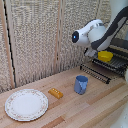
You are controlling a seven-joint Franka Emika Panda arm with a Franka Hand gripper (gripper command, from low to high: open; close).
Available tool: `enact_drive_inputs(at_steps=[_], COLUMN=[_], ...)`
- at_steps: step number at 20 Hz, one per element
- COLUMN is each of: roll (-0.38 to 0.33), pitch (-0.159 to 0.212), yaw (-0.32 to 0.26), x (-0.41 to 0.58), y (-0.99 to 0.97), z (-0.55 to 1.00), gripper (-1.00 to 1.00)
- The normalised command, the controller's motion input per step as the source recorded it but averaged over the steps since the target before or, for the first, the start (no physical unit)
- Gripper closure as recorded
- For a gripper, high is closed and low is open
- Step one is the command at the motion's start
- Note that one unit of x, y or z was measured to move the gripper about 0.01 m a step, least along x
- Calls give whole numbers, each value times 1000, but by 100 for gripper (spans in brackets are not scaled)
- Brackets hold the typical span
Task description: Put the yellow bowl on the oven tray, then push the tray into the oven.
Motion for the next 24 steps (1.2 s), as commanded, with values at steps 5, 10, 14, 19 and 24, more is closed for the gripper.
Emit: enact_drive_inputs(at_steps=[5, 10, 14, 19, 24], roll=[-18, -22, 13, 15, 0], pitch=[16, 9, -6, -16, -23], yaw=[211, 134, 47, 23, 0], x=[237, 122, 24, 2, 16], y=[-45, -80, -391, -361, -161], z=[-450, -387, -167, -105, -136], gripper=[-100, -100, -100, -100, -100])
